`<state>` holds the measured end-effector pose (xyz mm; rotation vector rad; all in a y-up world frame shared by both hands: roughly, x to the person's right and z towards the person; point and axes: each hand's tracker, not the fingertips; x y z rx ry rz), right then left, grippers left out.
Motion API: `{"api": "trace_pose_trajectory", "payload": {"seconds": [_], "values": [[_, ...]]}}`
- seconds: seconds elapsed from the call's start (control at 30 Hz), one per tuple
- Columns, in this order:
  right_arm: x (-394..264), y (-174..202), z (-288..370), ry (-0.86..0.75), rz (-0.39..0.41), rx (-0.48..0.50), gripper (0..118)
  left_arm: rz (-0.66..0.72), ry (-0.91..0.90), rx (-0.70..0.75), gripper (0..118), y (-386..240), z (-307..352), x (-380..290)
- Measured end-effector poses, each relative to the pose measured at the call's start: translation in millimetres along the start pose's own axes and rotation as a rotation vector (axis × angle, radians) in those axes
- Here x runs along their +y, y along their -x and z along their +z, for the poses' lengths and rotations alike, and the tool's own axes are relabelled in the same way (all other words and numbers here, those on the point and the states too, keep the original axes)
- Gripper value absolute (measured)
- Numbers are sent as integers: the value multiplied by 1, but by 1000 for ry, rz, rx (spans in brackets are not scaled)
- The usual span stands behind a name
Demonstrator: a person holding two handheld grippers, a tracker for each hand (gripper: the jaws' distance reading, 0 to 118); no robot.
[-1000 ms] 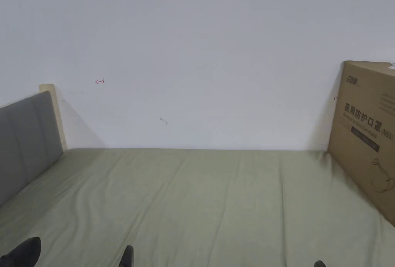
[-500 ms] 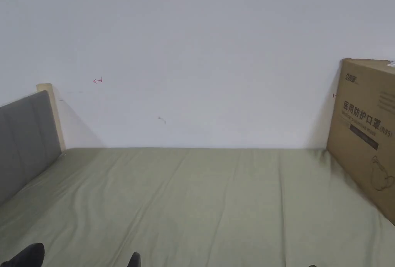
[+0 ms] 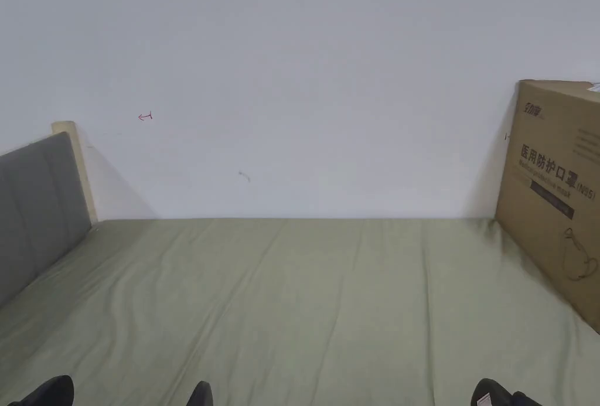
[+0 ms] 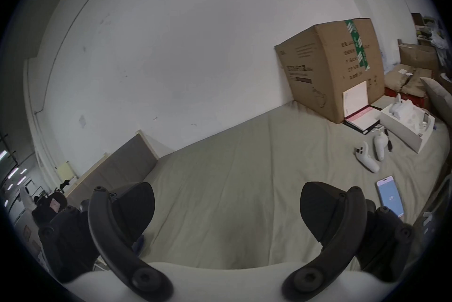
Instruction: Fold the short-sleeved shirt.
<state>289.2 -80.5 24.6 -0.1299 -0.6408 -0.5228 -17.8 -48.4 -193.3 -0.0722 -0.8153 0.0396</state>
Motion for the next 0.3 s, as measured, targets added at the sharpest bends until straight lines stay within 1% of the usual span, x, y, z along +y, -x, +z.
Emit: {"api": "trace_pose_trajectory", "payload": {"seconds": [0.1,0.17,0.23,0.3], "values": [[0,-2,-5,32,-1,-34,117,14,4,4,114,2,-1,-1],[-3,-4,-8,37,-21,-47,117,14,6,8,114,2,-2,-1],[-4,-6,-11,47,-38,-26,117,9,9,3,114,1,-2,-1],[-6,-5,-11,45,-33,-23,117,-1,12,-1,114,-1,-3,-1]]}}
